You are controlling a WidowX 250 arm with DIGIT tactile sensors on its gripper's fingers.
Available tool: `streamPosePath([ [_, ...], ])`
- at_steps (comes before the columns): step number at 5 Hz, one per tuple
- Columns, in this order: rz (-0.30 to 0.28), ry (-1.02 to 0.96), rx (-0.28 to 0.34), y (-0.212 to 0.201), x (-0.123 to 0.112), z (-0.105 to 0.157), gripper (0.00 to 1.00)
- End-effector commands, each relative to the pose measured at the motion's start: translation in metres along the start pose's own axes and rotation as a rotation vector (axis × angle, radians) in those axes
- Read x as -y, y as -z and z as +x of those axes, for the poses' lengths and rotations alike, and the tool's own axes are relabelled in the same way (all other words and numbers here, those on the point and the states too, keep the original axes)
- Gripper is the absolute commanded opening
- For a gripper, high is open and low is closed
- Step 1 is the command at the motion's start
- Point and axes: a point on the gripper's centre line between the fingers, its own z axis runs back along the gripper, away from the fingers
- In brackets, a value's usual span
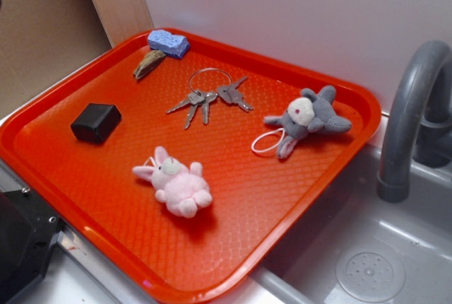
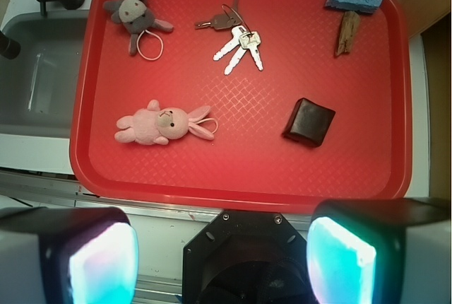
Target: Grab the pink bunny.
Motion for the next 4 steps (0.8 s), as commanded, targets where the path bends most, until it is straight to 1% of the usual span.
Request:
streamPosePath([
  [1, 0.000, 0.000, 0.000, 0.000, 0.000, 0.000, 1.00],
  [2, 0.043, 0.219, 0.000, 0.003, 0.014, 0.025, 1.00],
  [3, 0.129, 0.486, -0.094, 0.011, 0.036, 0.050, 1.00],
  [4, 0.205, 0.753, -0.212, 0.032, 0.060, 0.065, 1.00],
])
